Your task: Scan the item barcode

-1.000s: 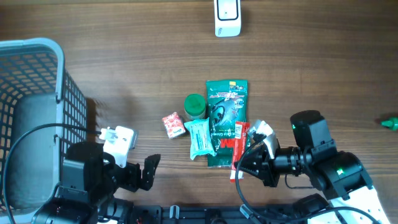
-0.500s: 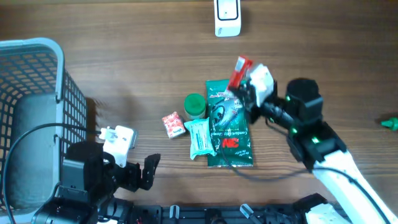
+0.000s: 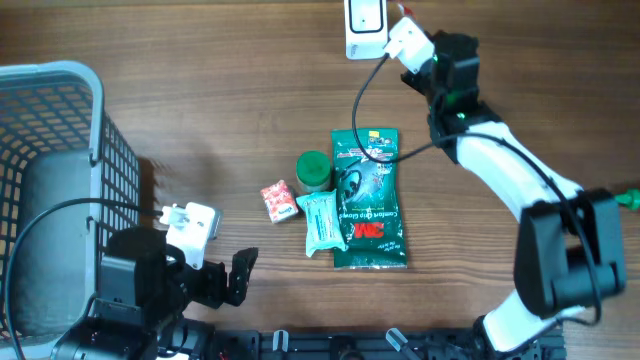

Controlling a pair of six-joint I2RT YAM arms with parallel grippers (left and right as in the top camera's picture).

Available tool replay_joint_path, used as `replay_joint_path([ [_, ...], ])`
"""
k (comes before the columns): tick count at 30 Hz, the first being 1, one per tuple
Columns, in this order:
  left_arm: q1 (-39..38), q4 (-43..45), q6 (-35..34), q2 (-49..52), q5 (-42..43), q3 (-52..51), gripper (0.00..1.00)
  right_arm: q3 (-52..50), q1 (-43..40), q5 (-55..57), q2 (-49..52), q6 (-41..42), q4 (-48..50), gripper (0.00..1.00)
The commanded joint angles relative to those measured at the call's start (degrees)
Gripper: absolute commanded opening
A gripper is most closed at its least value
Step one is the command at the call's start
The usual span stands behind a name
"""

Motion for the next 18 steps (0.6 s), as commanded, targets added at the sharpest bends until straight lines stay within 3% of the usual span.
replay_joint_path([
  [1,0.33,0.17,1.07,-0.26,0.09,0.11,1.0,9.4,0.17,3.1,9.46,-9.9,1.03,0.04],
  [7,0.33,0.15,1.07,-0.26,0.09,0.11,1.0,30.1,0.2,5.51,29.49,-21.53,1.05,0.04],
  [11,0.33,0.15,1.07,-0.26,0.09,0.11,1.0,37.92,0.31,6.69,38.03,-30.77,2.34,0.04],
  [15,0.33,0.17,1.07,-0.26,0.09,0.11,1.0,37.9,0.42,7.5,38.1,-33.77,2.89,0.04],
  [18,0.33,0.15,1.07,-0.26,0.09,0.11,1.0,37.9,-0.46,8.52,34.16,-26.91,-0.9,0.04],
])
